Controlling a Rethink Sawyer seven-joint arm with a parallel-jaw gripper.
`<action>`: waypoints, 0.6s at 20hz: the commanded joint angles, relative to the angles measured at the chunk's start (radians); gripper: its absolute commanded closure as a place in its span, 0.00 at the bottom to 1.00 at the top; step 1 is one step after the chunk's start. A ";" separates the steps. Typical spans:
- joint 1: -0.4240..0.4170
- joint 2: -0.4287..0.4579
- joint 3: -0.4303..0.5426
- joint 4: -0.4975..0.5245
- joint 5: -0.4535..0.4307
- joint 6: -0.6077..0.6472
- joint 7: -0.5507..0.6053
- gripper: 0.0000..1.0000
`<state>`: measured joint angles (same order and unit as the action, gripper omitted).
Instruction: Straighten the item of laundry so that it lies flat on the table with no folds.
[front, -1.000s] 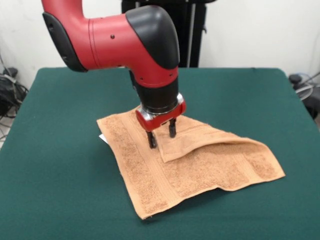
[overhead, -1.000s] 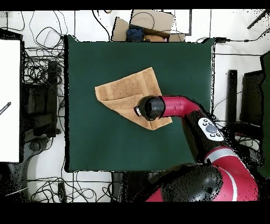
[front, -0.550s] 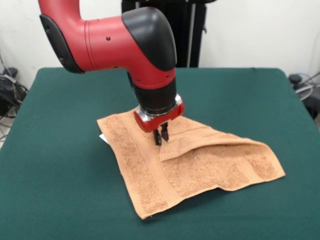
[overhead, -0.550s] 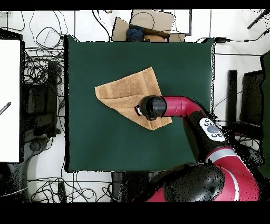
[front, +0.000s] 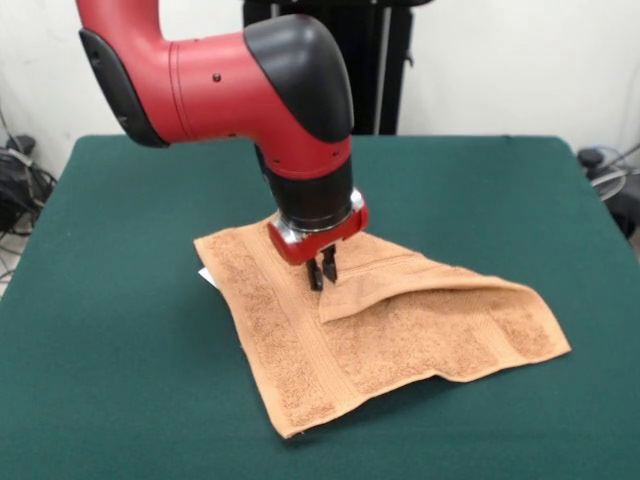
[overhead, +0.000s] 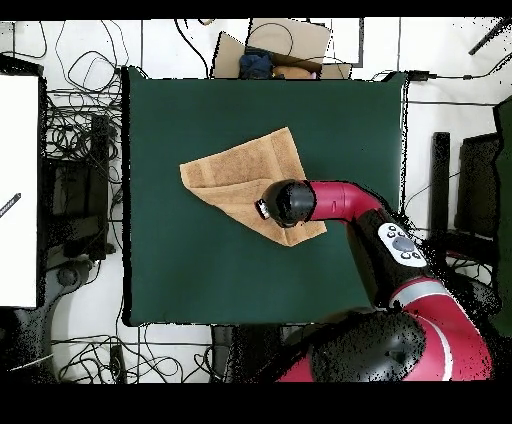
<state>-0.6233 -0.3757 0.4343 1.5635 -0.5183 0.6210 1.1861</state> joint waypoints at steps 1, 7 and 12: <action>0.039 0.052 0.038 -0.023 -0.027 0.030 -0.026 1.00; 0.081 -0.063 0.028 0.044 -0.033 -0.009 0.040 1.00; 0.171 -0.172 -0.043 0.128 -0.065 -0.058 0.142 1.00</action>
<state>-0.5583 -0.4448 0.4191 1.5921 -0.5206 0.6204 1.1861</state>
